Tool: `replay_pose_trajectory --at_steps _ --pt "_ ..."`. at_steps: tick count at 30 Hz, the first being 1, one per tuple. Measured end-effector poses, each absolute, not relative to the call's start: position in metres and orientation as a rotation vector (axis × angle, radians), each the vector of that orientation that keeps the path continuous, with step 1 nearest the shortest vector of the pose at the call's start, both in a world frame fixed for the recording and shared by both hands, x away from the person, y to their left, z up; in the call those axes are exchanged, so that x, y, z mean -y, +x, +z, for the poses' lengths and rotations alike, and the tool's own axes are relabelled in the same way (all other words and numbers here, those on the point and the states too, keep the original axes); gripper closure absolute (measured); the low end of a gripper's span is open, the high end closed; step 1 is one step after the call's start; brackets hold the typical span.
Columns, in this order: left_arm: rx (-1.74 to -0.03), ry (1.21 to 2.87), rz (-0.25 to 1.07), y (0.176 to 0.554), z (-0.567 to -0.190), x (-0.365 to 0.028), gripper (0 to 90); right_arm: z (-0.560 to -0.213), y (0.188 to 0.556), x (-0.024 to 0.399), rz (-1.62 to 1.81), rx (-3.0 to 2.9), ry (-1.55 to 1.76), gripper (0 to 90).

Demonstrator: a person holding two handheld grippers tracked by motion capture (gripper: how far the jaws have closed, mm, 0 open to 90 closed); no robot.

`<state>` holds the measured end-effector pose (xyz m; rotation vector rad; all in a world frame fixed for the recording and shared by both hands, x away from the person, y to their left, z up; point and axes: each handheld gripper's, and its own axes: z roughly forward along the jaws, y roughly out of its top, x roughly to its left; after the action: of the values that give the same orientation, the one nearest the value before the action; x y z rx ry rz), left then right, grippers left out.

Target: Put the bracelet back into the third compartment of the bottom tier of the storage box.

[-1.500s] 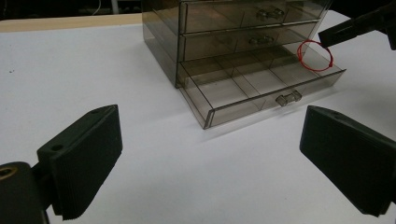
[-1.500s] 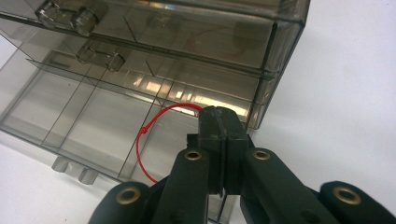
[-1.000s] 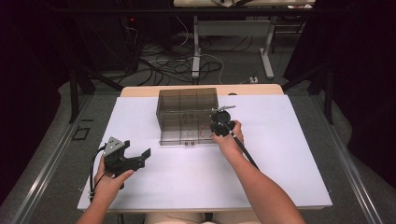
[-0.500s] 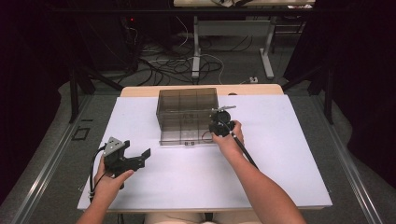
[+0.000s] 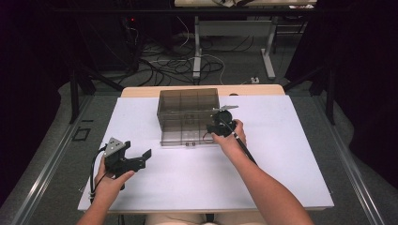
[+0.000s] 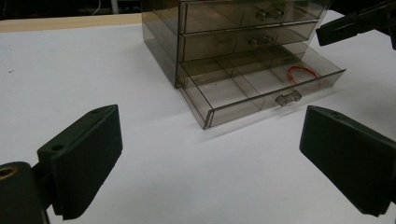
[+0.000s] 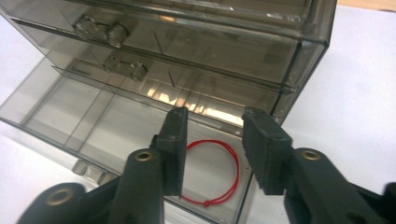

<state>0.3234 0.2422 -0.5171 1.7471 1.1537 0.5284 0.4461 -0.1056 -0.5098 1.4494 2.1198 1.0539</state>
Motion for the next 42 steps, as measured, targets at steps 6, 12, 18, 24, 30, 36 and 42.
replay_pose_trajectory --at_steps 6,12,18,24,30,36,42 --pt "-1.155 1.747 0.529 0.323 -0.517 -0.242 5.8 -0.505 0.443 0.106 1.098 -2.130 1.415 49.4" --pt "-1.155 1.748 0.530 0.323 -0.517 -0.242 5.8 -0.499 0.440 0.108 1.128 -2.134 1.382 37.7" --pt "-1.154 1.747 0.531 0.323 -0.517 -0.242 5.8 -0.492 0.436 0.112 1.153 -2.126 1.346 31.6" --pt "-1.155 1.748 0.531 0.323 -0.517 -0.242 5.8 -0.486 0.430 0.116 1.161 -2.140 1.321 30.0" --pt "-1.157 1.747 0.530 0.323 -0.517 -0.242 5.8 -0.480 0.421 0.121 1.175 -2.140 1.303 30.0" --pt "-1.157 1.749 0.530 0.323 -0.517 -0.241 5.8 -0.476 0.413 0.128 1.186 -2.134 1.313 25.3" --pt "-1.157 1.750 0.530 0.323 -0.517 -0.241 5.8 -0.474 0.404 0.137 1.185 -2.133 1.265 16.8"
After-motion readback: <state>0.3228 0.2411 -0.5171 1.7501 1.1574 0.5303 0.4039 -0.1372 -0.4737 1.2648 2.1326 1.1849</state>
